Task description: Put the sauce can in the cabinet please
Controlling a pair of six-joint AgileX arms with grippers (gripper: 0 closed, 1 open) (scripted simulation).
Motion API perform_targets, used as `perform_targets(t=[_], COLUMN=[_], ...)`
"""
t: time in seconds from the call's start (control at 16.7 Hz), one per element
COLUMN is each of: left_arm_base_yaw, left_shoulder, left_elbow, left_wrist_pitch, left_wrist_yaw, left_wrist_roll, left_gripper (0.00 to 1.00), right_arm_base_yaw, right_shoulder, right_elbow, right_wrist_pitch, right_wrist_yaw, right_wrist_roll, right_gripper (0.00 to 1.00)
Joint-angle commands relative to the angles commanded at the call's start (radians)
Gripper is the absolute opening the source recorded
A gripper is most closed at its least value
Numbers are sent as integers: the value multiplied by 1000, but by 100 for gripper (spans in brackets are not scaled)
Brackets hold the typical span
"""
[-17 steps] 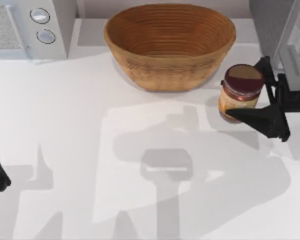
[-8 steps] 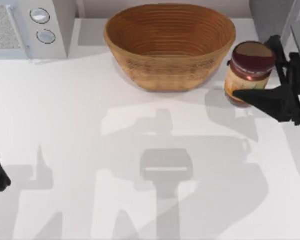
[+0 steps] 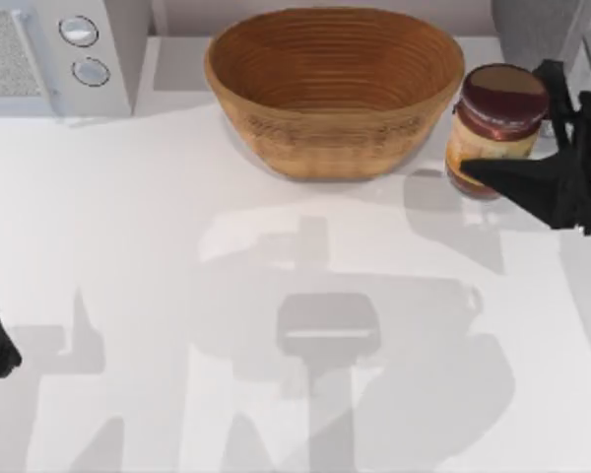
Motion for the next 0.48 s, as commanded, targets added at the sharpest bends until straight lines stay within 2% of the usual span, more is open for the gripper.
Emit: perform_targets(t=[0.18, 0.48], left_arm_base_yaw=[0, 0], left_shoulder=[0, 0], left_elbow=[0, 0], left_wrist_pitch=[0, 0], left_wrist_yaw=[0, 0], left_wrist_roll=[0, 0], left_gripper=[100, 100], right_arm_base_yaw=[-18, -43], right_shoulder=[-162, -609], right_elbow=[-48, -208], right_wrist_pitch=[-169, -545], right_wrist_yaw=[143, 495], right_wrist_roll=[-23, -99], right_gripper=[0, 0])
